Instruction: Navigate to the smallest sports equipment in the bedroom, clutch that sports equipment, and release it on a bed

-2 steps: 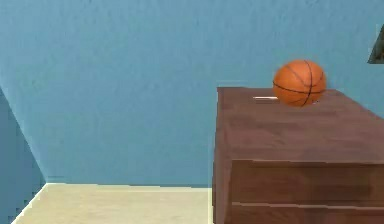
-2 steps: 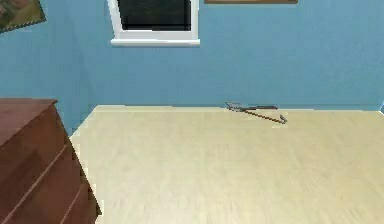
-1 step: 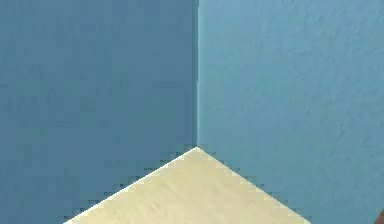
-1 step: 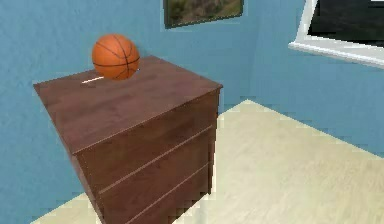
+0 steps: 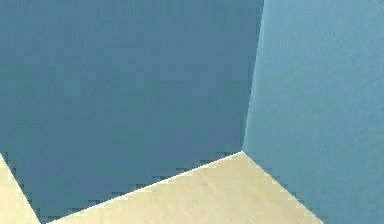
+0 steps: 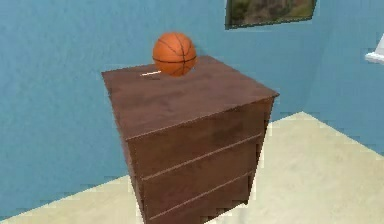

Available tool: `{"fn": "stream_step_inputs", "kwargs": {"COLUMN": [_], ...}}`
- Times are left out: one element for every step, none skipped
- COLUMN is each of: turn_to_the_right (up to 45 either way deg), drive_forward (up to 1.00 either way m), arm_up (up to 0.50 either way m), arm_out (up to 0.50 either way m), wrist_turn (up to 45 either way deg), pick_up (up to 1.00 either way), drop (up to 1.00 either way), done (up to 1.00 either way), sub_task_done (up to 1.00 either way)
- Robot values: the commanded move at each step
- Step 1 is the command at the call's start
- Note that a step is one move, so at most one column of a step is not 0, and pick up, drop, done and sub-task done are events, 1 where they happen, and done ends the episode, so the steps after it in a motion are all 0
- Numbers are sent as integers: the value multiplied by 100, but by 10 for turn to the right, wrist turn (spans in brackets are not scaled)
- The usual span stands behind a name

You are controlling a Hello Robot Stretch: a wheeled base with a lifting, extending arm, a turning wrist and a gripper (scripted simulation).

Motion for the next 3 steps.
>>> {"fn": "stream_step_inputs", "kwargs": {"turn_to_the_right": [450,450,120], "drive_forward": [0,0,0], "arm_up": [0,0,0], "arm_out": [0,0,0], "wrist_turn": [0,0,0], "pick_up": [0,0,0], "drop": [0,0,0], "done": [0,0,0], "sub_task_done": [0,0,0]}}
